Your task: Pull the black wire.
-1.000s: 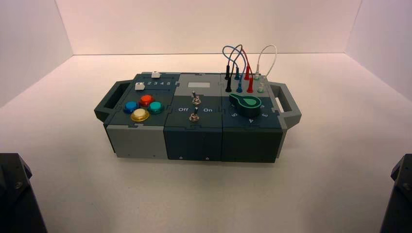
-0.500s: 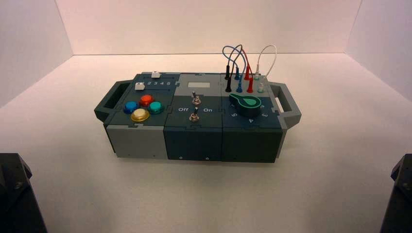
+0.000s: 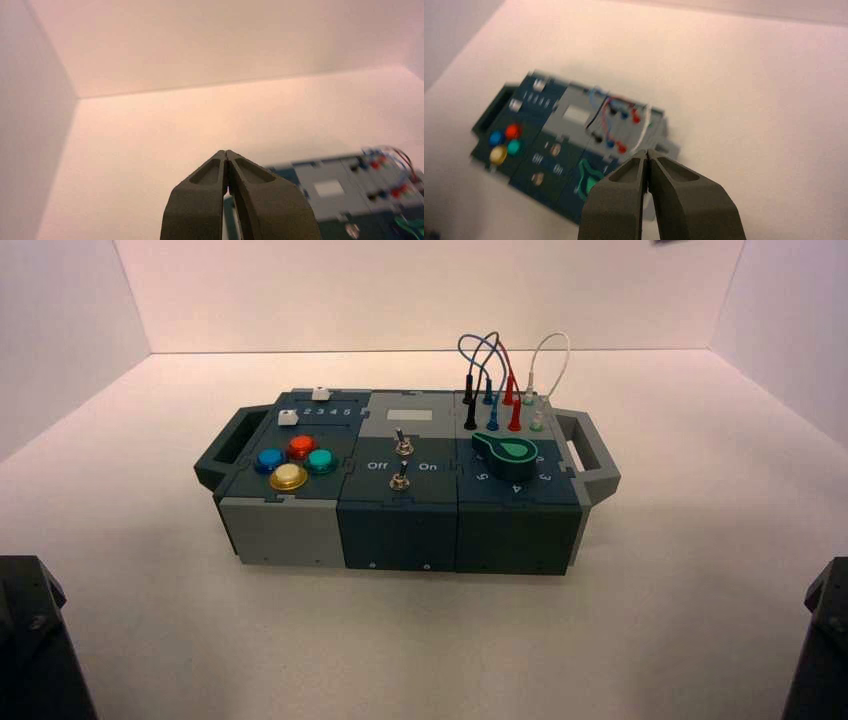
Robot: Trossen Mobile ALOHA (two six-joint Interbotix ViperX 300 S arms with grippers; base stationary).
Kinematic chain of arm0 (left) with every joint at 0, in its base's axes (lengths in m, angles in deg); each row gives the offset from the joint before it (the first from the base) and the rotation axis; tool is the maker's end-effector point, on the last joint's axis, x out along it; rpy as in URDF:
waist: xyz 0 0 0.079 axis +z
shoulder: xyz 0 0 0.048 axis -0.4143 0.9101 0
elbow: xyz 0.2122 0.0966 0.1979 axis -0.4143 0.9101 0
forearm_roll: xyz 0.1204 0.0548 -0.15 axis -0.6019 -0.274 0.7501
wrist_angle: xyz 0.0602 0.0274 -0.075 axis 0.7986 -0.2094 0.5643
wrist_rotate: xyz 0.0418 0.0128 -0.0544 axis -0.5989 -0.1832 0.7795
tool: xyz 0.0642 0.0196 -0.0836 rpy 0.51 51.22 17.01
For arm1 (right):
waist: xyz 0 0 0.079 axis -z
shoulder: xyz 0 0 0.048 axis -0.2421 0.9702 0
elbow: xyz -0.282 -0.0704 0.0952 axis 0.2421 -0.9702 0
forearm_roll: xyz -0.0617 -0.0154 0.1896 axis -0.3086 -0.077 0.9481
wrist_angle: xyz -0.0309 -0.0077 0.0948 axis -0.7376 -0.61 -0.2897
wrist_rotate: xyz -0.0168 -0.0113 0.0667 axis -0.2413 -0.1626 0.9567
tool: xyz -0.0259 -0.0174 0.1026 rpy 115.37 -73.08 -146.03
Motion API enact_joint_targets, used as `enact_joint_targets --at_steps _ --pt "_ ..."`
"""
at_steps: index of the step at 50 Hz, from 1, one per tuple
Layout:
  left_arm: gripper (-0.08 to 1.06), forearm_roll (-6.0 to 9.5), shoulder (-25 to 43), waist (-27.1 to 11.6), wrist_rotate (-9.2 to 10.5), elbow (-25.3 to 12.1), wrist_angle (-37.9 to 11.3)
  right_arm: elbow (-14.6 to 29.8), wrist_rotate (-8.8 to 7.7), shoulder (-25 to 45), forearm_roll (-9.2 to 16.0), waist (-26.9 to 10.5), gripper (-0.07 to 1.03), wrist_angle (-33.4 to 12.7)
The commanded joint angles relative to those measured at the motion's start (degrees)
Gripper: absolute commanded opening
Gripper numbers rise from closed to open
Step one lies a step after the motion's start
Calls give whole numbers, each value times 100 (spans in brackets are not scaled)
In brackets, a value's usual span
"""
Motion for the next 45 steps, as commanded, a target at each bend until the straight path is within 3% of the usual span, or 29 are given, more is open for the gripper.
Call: enact_joint_targets --at_steps 1,11,23,29,37,45 --pt "-3 0 202 -281 -9 -211 -44 264 -26 290 18 -202 -1 -79" --pt "-3 9 483 -650 -9 -246 -176 360 -44 773 26 -686 10 -220" --pt "-3 0 861 -1081 -9 -290 -272 606 -79 1345 26 -1468 14 -281" --pt "-3 9 1046 -1283 -9 -316 -308 800 -70 1661 35 -1626 24 -325" --pt "-3 9 1257 -1512 -9 -352 -308 1011 -79 2065 79 -1652 25 -325" --pt "-3 9 1424 -1591 0 -404 -316 1204 -79 2487 97 -1802 36 -334"
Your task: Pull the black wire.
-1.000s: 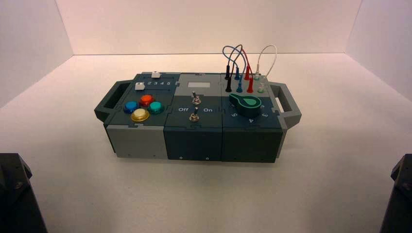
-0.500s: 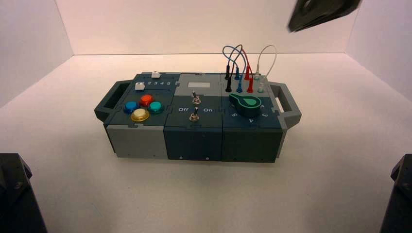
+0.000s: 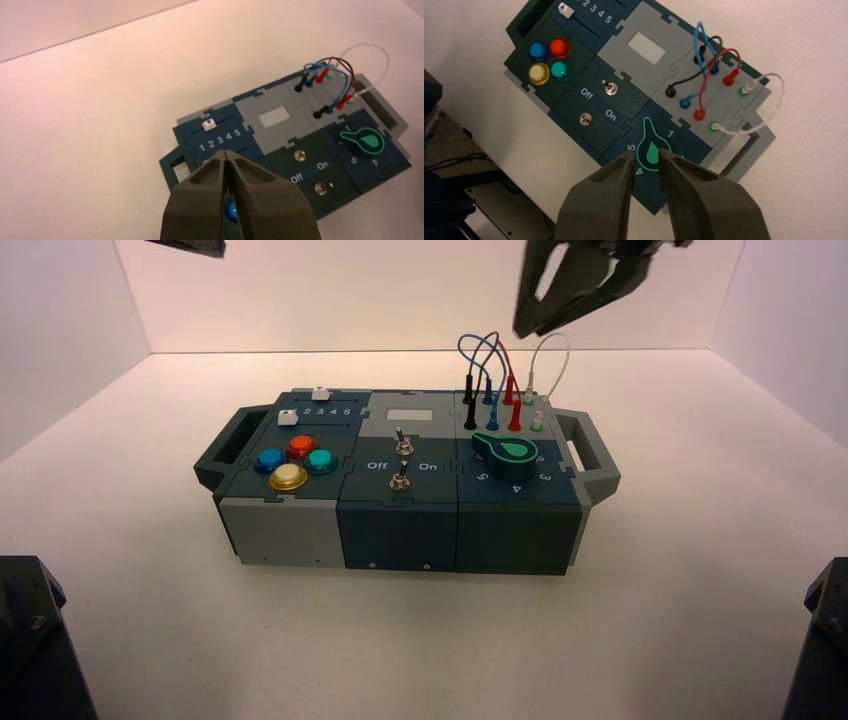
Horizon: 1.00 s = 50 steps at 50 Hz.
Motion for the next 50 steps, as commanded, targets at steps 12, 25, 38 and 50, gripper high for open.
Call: enact_joint_targets --at_steps 12,25,38,50 --pt "-3 18 220 -44 -26 -264 26 545 -9 888 79 -202 40 18" --pt "-3 9 229 -44 -53 -290 18 835 0 1468 44 -185 45 70" --pt "-3 9 185 -44 -62 -290 0 1020 0 1916 -9 -132 45 176" --pt "-3 0 149 -44 -62 -290 0 1055 0 2057 -88 35 45 220"
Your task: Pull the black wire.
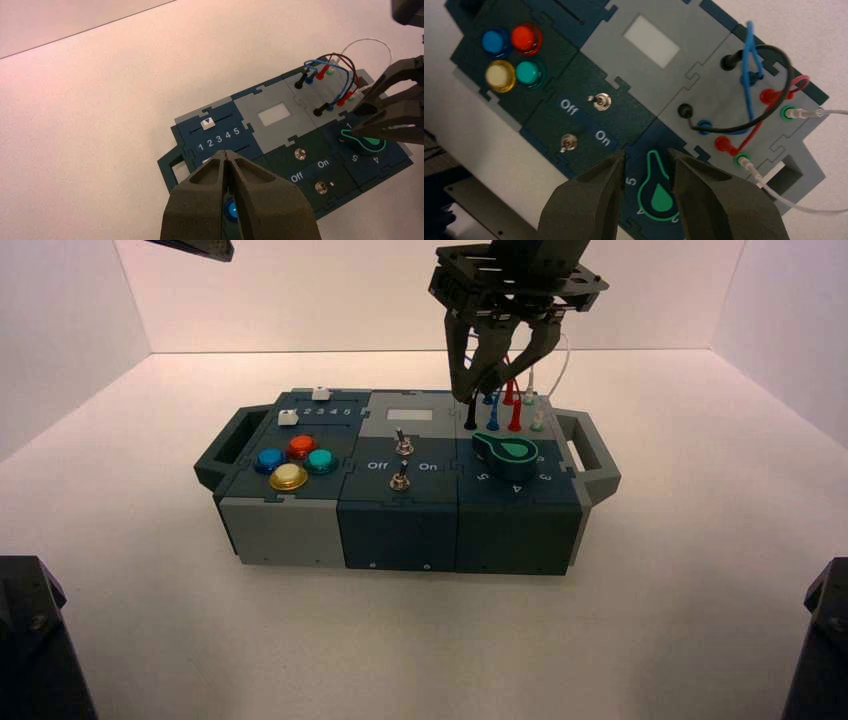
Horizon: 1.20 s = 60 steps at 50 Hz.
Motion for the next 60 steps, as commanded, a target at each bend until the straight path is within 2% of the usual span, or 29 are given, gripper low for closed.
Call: enact_joint_targets --at_steps 1,11,51,56,60 --pt "-3 -9 -18 -18 -26 -185 18 167 0 -35 -44 97 45 70" --pt "-3 -18 -18 -18 -35 -185 26 202 -9 114 -79 202 45 88" --pt "-3 -18 -18 -18 -44 -211 35 562 -9 905 -185 202 45 220" --pt "-3 -18 -18 -18 -44 -211 44 589 -18 993 -185 229 40 220" --pt "-3 -26 -18 -18 -44 -220 44 606 0 1072 -185 290 27 220"
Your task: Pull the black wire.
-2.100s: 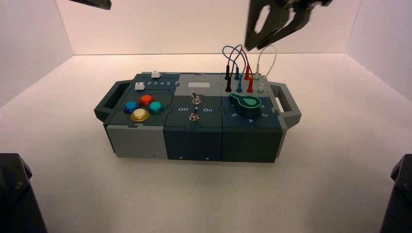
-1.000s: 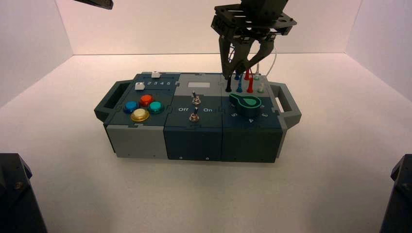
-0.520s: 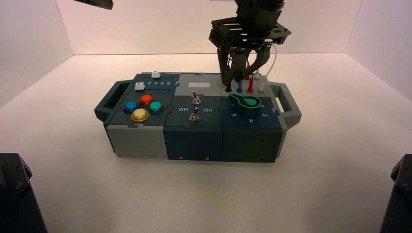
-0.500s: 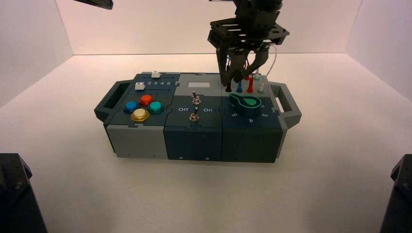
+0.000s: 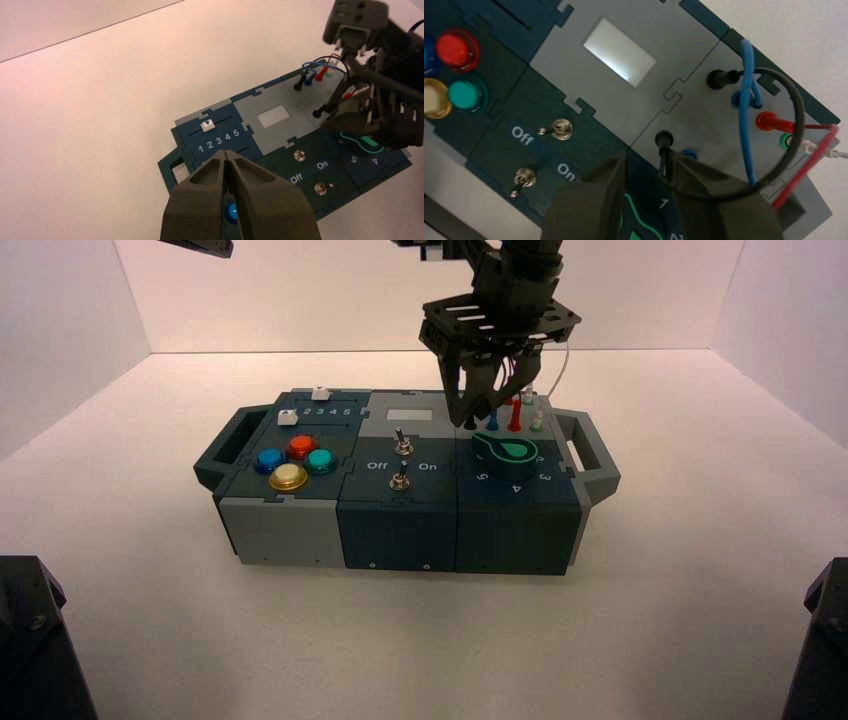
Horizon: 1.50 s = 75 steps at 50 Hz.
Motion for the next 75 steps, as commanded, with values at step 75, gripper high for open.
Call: enact_joint_targets --at_steps 75 --pt "-3 -53 -26 -18 -53 -237 53 185 18 -413 -88 132 27 -114"
